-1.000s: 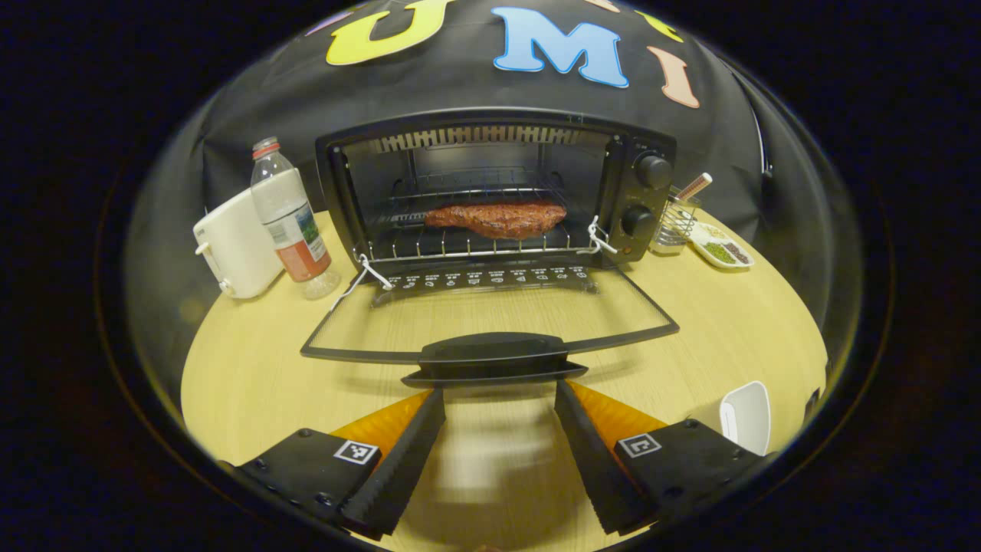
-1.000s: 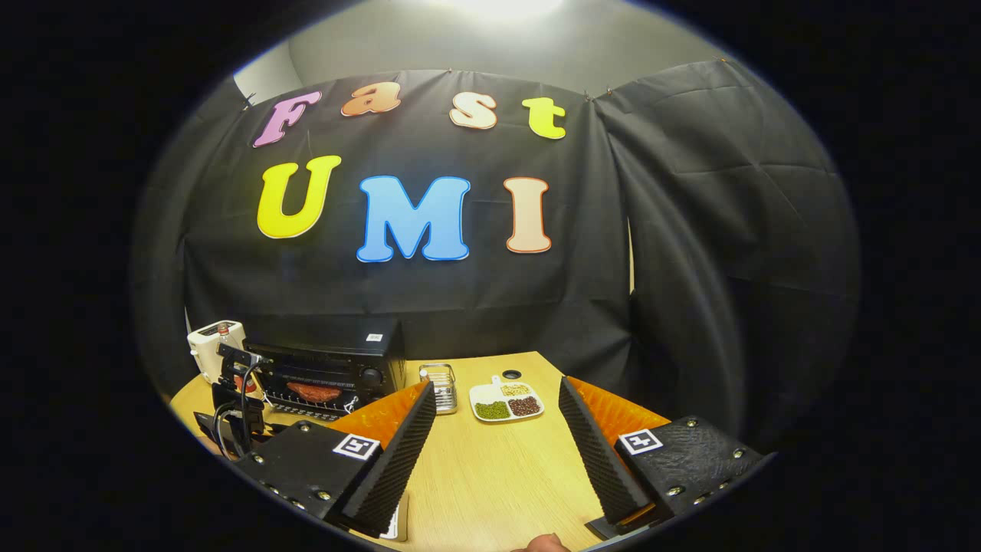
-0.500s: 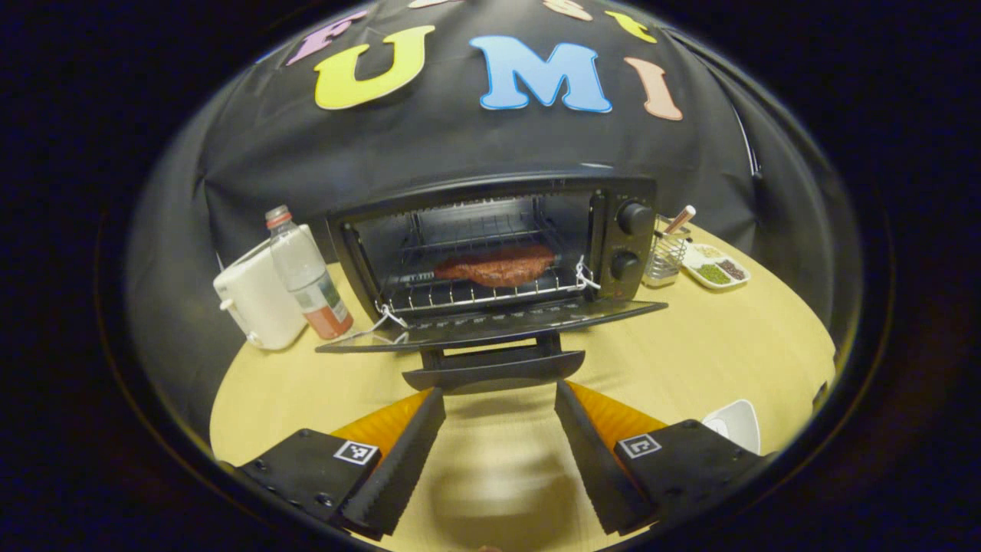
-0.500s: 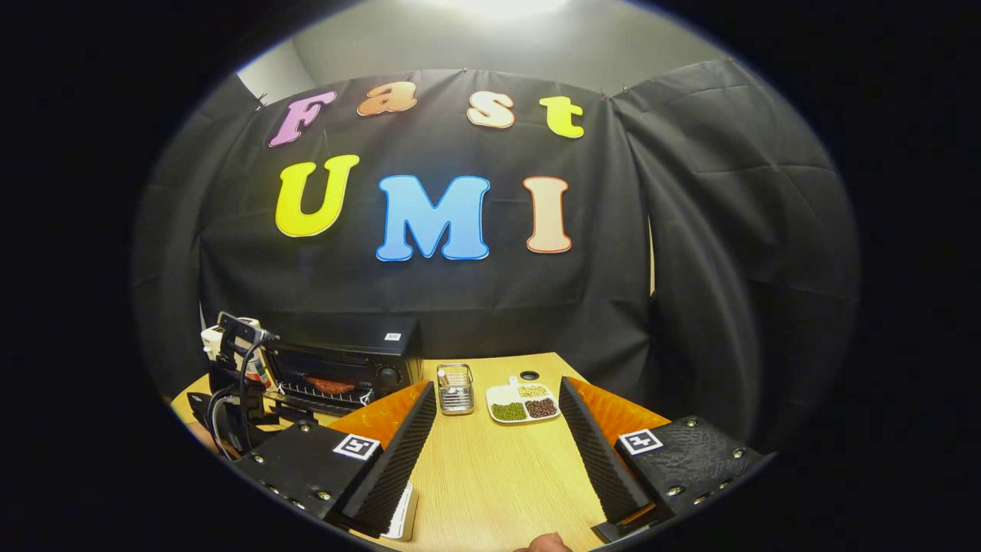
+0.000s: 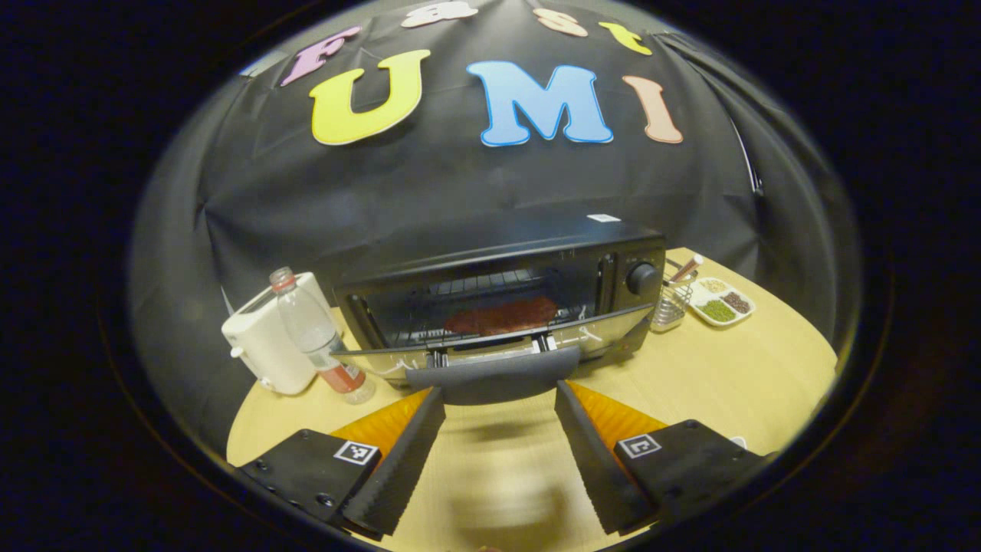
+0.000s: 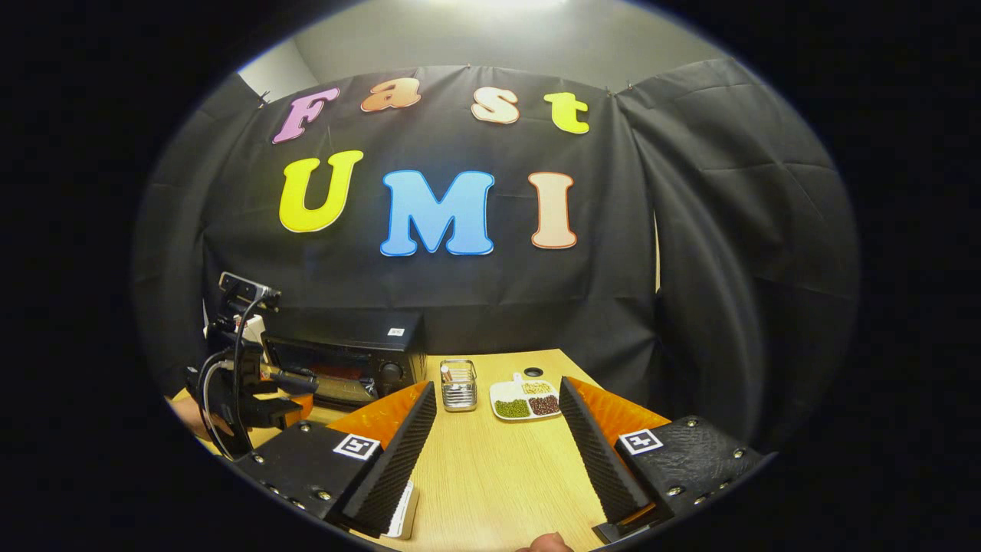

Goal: Open the electric oven with the left hand, put the food in, and close the electric oven.

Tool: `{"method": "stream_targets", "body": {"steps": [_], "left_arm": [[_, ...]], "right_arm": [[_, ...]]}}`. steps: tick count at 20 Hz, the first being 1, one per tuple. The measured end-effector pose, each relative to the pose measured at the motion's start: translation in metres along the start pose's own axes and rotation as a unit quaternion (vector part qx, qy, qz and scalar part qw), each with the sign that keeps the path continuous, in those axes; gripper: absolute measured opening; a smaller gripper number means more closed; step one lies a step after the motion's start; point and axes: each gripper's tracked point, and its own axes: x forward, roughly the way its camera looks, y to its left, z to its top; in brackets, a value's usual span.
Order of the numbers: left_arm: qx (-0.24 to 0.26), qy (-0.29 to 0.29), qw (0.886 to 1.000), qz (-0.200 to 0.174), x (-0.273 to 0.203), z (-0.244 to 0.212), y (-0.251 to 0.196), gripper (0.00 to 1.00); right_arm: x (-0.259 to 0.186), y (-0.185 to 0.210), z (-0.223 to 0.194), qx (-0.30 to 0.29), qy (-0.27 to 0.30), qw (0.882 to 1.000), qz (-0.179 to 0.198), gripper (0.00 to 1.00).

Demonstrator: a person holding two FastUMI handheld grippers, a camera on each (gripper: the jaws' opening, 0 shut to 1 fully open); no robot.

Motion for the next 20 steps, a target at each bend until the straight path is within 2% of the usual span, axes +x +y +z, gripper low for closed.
{"method": "stream_targets", "body": {"steps": [5,10,14,16,17,20], "left_arm": [[-0.002,-0.066,0.998,-0.002,0.0,0.049,-0.005,0.98],[-0.016,-0.128,0.992,0.001,-0.03,0.095,-0.009,1.0],[-0.031,-0.17,0.985,0.009,-0.075,0.124,-0.013,1.0],[-0.03,-0.193,0.981,0.022,-0.108,0.135,-0.013,0.97],[-0.029,-0.205,0.978,0.031,-0.125,0.142,-0.012,1.0],[-0.036,-0.219,0.974,0.051,-0.173,0.146,-0.01,1.0]], "right_arm": [[-0.004,-0.002,0.007,0.003,-0.013,1.0,-0.001,0.98],[-0.008,-0.003,0.023,0.012,-0.037,0.999,0.026,0.98],[-0.02,-0.006,0.044,0.019,-0.067,0.996,0.055,0.98],[-0.028,-0.011,0.055,0.017,-0.09,0.993,0.068,0.98],[-0.032,-0.013,0.059,0.013,-0.097,0.992,0.076,0.97],[-0.041,-0.021,0.068,0.004,-0.11,0.99,0.091,0.98]]}}
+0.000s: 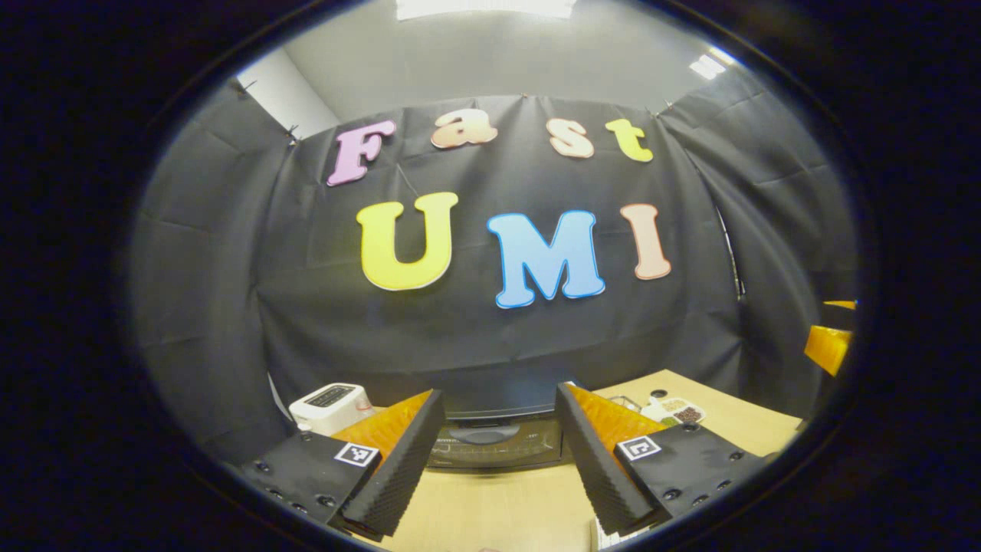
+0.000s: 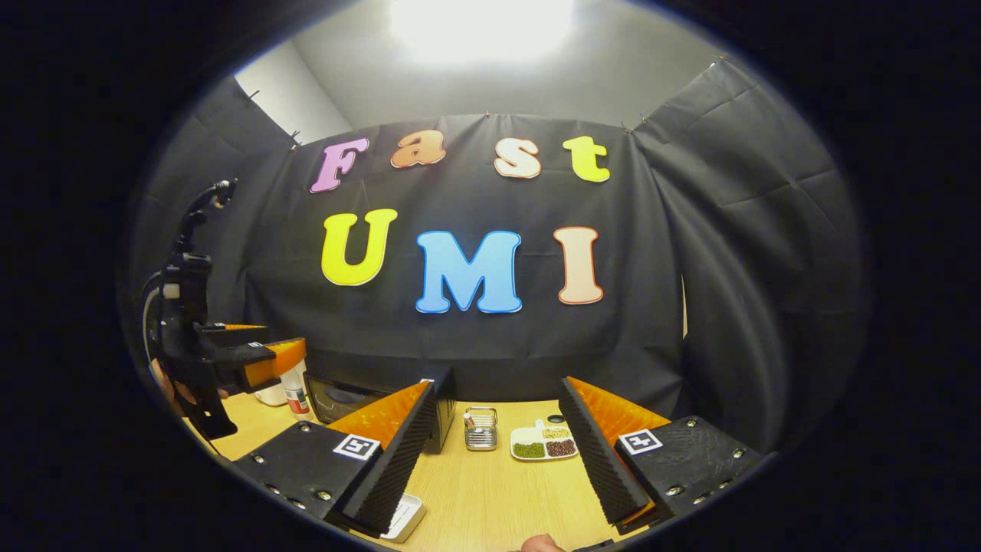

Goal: Open the electric oven with the left hand, put the food in, and close the electric oven.

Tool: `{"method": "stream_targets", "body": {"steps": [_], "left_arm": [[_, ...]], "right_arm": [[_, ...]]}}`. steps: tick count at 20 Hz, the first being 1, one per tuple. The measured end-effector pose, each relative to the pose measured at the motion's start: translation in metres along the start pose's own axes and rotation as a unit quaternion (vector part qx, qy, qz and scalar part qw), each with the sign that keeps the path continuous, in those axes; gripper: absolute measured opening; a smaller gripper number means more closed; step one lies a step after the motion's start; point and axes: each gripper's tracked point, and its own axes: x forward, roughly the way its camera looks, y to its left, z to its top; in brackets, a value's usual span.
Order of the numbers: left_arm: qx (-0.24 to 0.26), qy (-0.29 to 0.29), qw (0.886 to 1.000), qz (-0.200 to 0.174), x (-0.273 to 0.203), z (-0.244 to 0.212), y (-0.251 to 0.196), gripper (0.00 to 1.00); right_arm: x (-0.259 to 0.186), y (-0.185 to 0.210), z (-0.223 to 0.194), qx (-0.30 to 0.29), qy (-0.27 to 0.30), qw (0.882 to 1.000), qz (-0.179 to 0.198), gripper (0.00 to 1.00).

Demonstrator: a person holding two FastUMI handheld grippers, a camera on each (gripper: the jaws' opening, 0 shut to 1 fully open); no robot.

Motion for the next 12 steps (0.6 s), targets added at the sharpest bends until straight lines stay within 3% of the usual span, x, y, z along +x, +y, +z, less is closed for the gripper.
{"method": "stream_targets", "body": {"steps": [12], "left_arm": [[-0.025,-0.021,0.999,0.036,-0.089,0.028,0.053,1.0]], "right_arm": [[-0.031,0.032,0.024,0.007,-0.016,1.0,0.025,0.97]]}}
